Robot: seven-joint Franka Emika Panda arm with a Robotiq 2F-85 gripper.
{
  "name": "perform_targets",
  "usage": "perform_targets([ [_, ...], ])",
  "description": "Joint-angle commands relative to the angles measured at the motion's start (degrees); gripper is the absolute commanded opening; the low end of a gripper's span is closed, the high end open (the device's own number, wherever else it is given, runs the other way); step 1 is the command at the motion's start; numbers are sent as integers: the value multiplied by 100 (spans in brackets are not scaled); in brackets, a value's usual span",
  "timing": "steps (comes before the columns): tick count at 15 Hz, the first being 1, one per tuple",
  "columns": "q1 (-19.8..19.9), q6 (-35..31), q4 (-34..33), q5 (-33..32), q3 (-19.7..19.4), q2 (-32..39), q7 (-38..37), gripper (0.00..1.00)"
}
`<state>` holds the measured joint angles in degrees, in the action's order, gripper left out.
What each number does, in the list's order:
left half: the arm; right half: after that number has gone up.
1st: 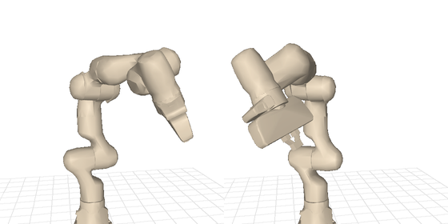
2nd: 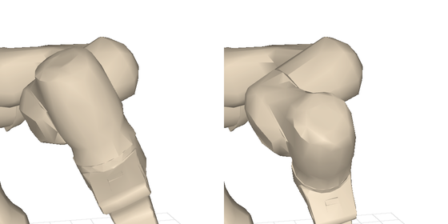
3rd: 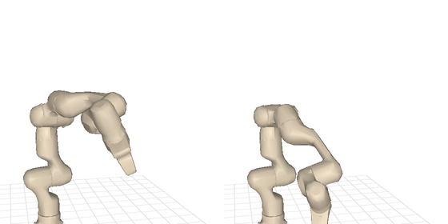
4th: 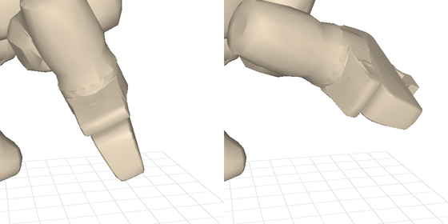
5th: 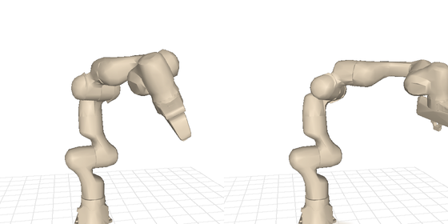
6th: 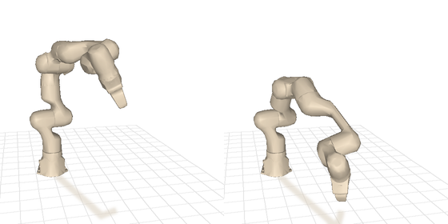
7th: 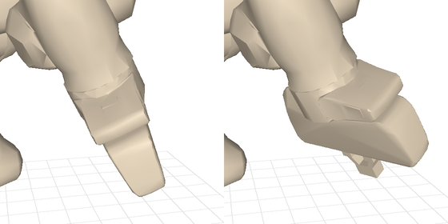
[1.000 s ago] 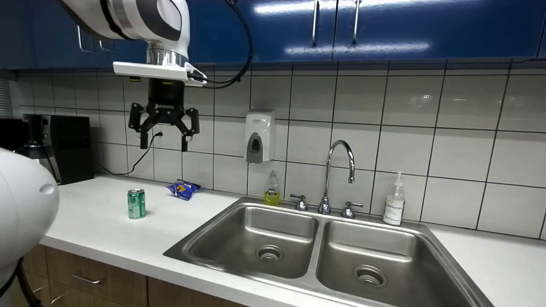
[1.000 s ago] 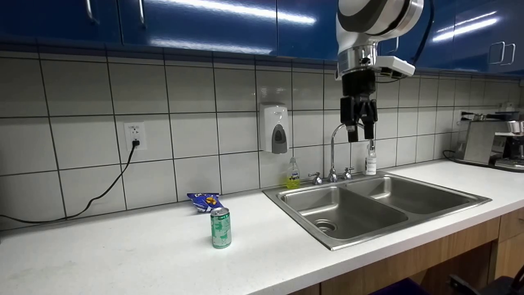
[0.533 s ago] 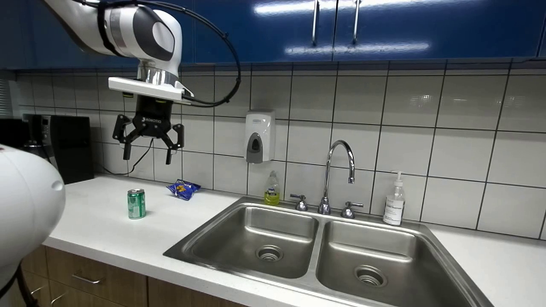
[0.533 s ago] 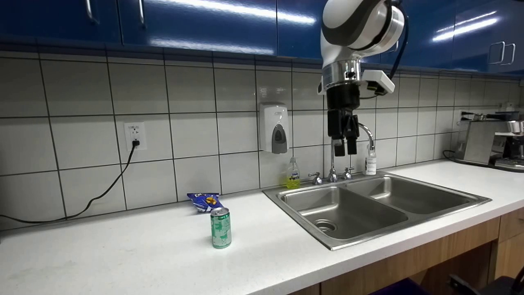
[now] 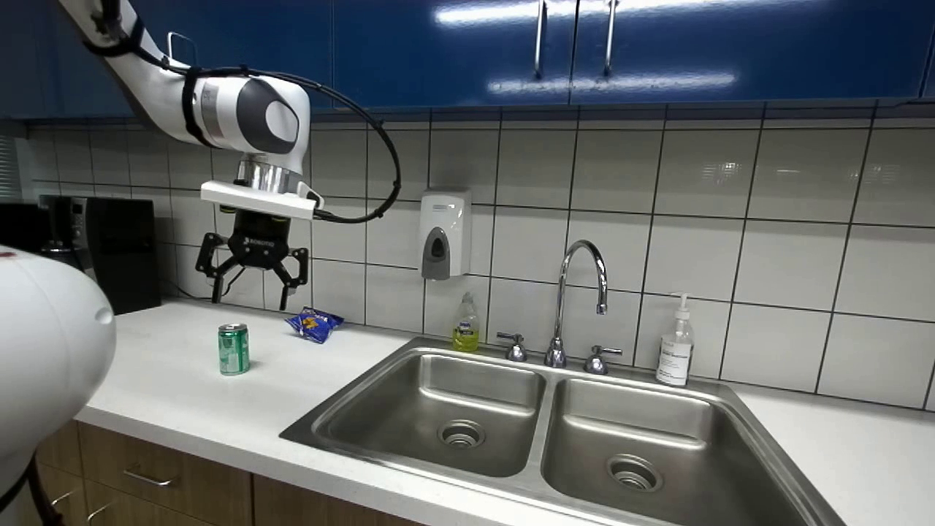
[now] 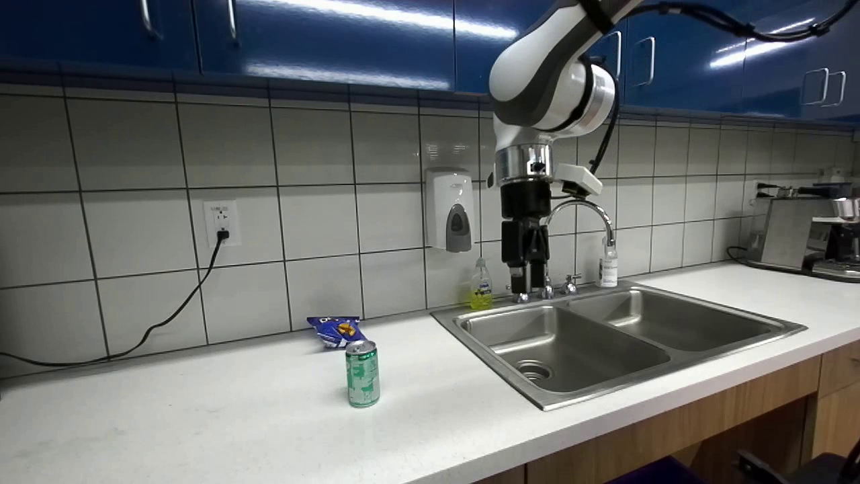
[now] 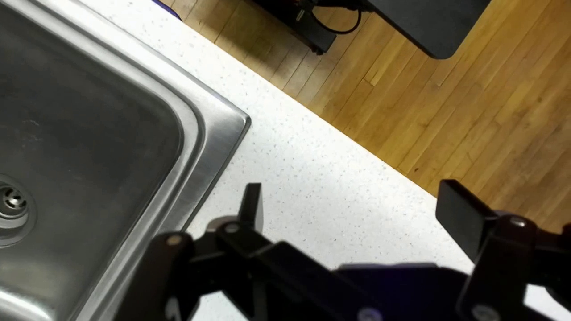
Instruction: Put the can inside the sink
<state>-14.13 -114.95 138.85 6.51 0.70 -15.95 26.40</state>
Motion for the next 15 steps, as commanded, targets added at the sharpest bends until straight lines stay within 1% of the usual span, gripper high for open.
perform_targets([
  [1, -19, -267, -270, 215, 226, 458, 212, 100],
  [6, -89, -699, -439, 471, 478, 841, 403, 100],
  [10, -96, -1102, -606, 543, 657, 1213, 546, 100],
  [15, -20, -1609, -1211, 587, 812, 2016, 593, 100],
])
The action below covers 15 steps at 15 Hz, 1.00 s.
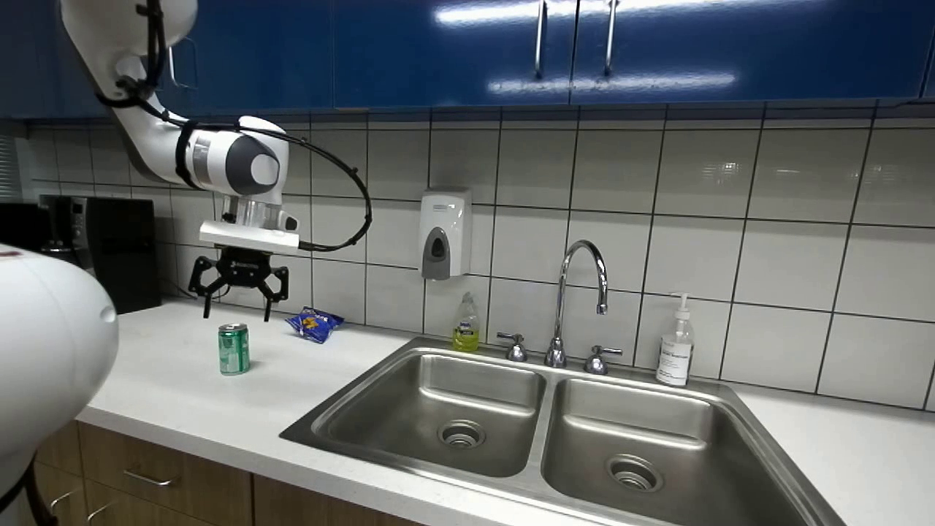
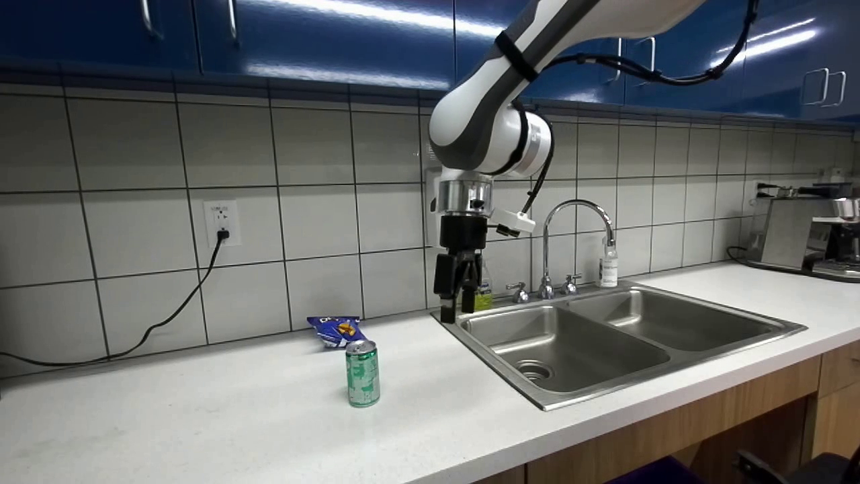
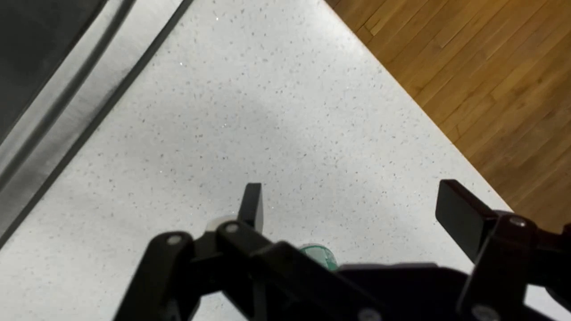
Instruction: Put the can inside the sink
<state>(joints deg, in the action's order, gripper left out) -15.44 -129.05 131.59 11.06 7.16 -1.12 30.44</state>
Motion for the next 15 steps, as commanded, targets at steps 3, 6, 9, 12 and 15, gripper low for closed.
perform_targets([
  [3, 124, -379, -794, 83, 334, 971, 153, 100],
  [6, 130, -398, -1016, -33, 531, 1310, 79, 100],
  [9, 130, -381, -1214, -67, 712, 1557, 62, 100],
  [12, 123, -425, -1414, -54, 877, 1766, 80, 100],
  [15, 120, -491, -1630, -76, 994, 1958, 81, 100],
])
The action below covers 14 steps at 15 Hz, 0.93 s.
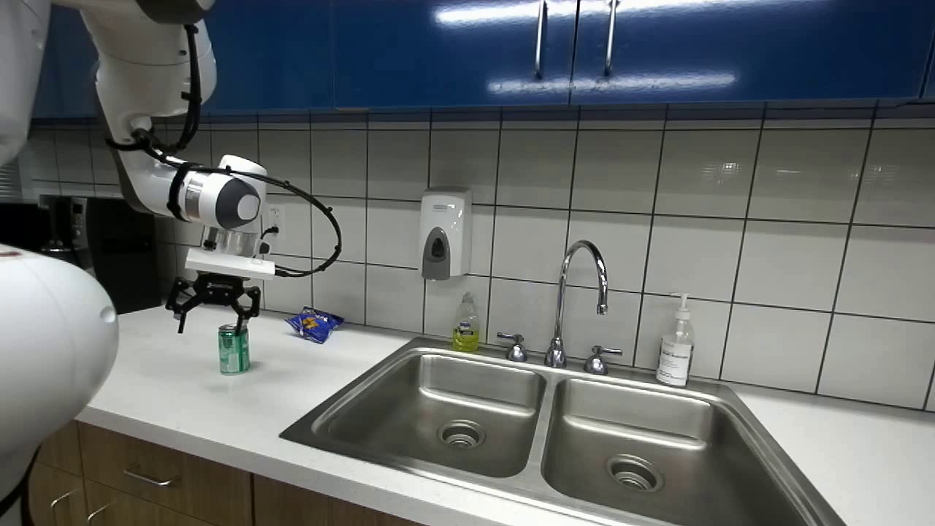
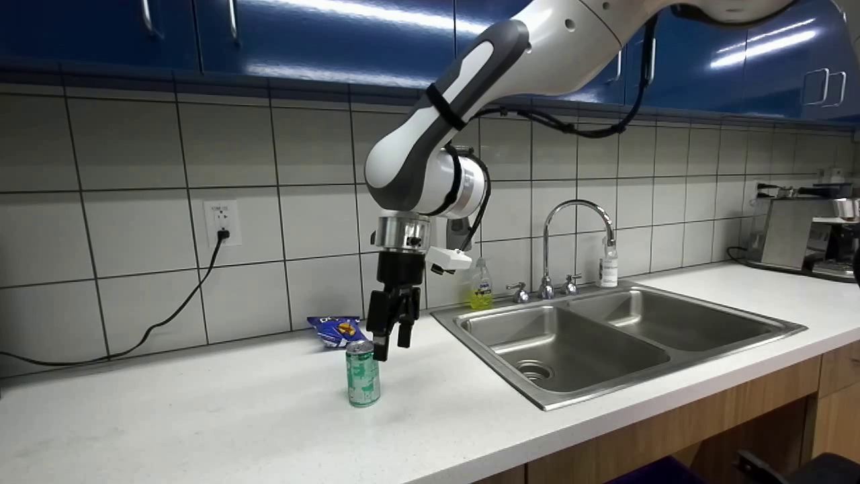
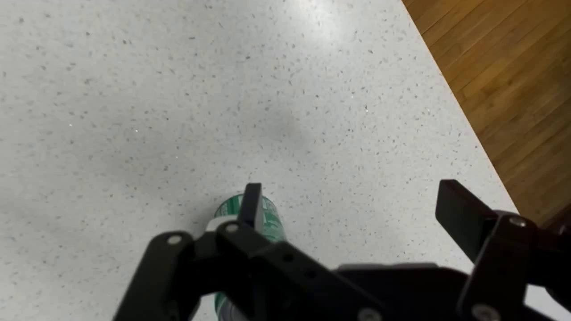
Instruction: Put the can inside the sink
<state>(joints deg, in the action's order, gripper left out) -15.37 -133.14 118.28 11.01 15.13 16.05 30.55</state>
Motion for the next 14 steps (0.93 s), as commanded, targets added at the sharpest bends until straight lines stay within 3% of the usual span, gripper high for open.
perform_targets([
  [1, 118, -121, -366, -76, 223, 307, 72, 100],
  [14, 168, -612, -1089, -665, 222, 1124, -11, 100],
])
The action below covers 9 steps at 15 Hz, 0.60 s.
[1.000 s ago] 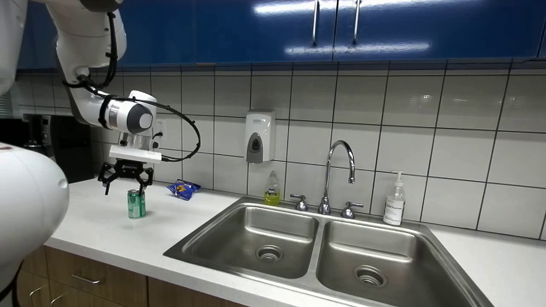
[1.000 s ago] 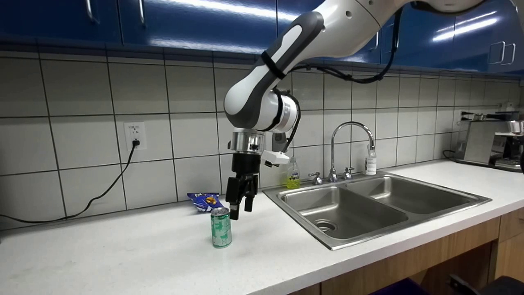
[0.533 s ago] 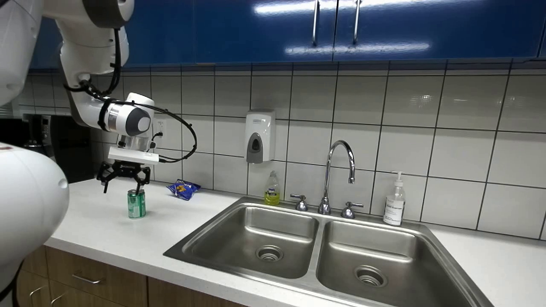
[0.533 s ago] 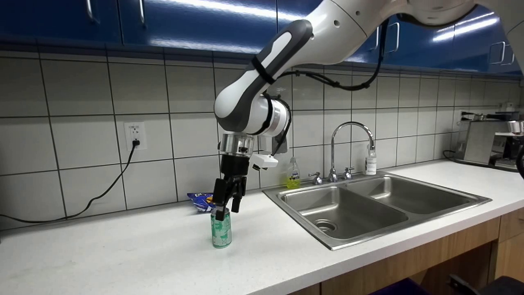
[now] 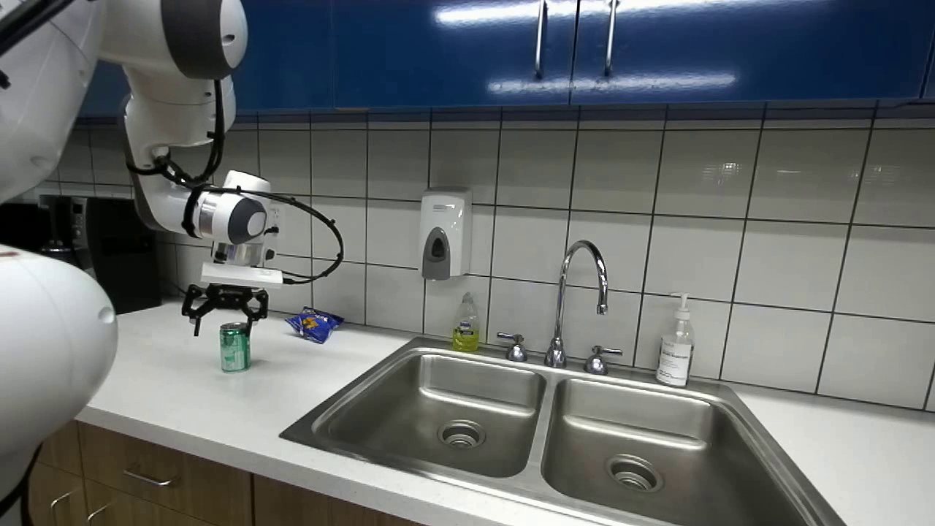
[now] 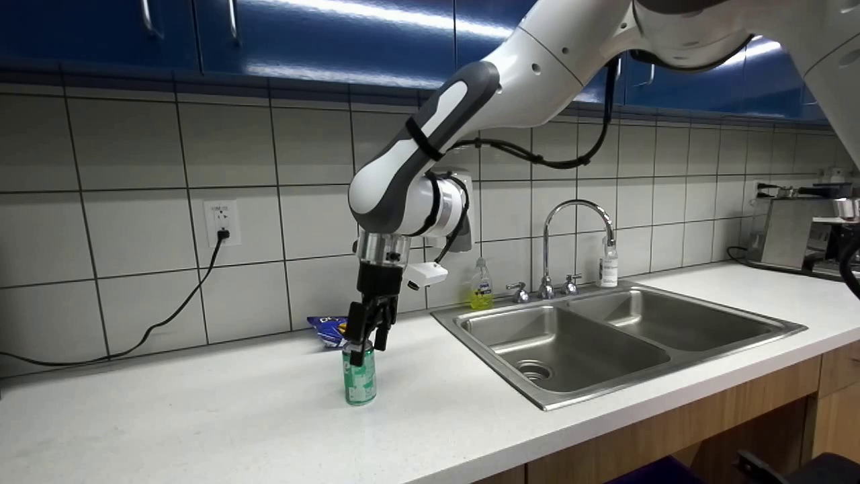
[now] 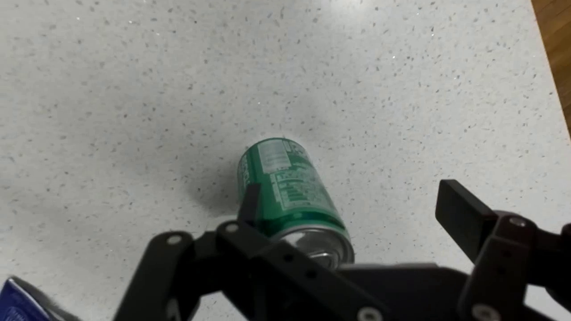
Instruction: Put the can inside the sink
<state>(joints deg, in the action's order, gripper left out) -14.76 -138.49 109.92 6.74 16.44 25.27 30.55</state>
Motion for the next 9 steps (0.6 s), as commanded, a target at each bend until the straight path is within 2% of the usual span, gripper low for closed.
perform_targets([
  [1, 117, -109, -290, -294, 86, 247, -10, 100],
  [9, 179, -184, -600, -635, 46, 471, -79, 100],
])
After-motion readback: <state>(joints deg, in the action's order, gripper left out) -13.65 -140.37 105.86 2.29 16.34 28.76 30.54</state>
